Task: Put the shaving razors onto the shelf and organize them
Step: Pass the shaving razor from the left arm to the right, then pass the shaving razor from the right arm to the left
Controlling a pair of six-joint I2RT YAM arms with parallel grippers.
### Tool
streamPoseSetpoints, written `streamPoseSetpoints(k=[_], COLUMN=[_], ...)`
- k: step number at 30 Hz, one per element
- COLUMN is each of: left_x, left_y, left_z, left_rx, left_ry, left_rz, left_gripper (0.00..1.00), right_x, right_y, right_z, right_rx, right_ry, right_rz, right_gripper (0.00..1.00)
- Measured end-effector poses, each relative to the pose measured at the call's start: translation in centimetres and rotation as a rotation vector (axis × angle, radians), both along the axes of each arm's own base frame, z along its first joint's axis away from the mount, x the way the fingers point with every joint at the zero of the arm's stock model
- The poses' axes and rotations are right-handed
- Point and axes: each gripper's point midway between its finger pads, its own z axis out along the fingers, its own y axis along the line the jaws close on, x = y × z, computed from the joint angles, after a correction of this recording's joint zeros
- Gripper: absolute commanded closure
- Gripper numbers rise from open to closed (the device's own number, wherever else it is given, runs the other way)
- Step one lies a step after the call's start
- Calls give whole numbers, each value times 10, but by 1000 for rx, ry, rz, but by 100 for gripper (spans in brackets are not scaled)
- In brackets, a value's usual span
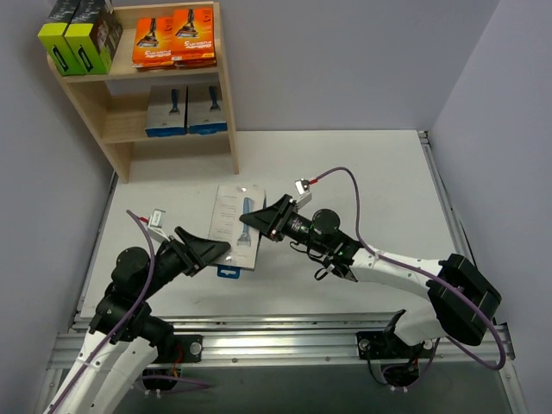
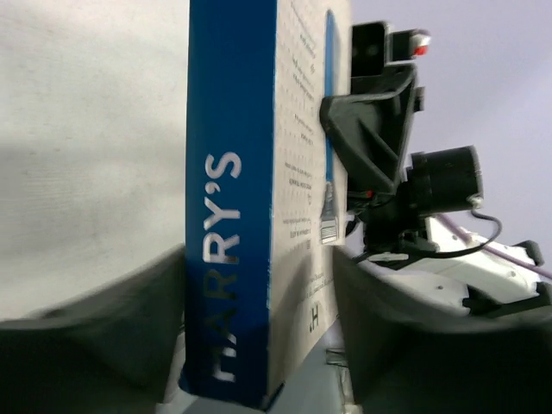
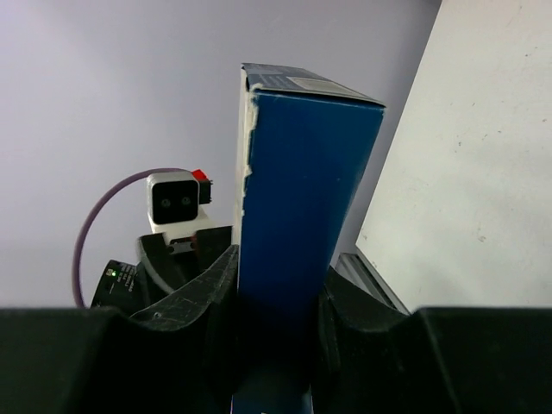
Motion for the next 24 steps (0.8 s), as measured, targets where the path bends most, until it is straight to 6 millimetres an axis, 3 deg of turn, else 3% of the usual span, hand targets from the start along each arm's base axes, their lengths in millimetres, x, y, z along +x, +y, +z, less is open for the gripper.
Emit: streamPoseSetpoints(k=[2,3,12,17,24], left_x=[0,-1,-5,-3,8], left_y=[1,2,6,4,-3], left_z=[-10,-15,-15,-12,-24], left_rx=[43,59,74,27,-28], left_ry=[13,22,4,-5,52], left_rz=[-4,-2,1,7,17], left_gripper=[5,3,6,6,4], right_x=[2,3,18,29,32], right_y=[0,-1,-6,-5,5], right_z=[-4,-7,-12,-4,3], right_rx=[-21,-32,-50,-29,4], right_ry=[-6,-3,11,7,1], right_rz=[-8,-16,-101,-146,-173], right_gripper=[100,100,100,100,100])
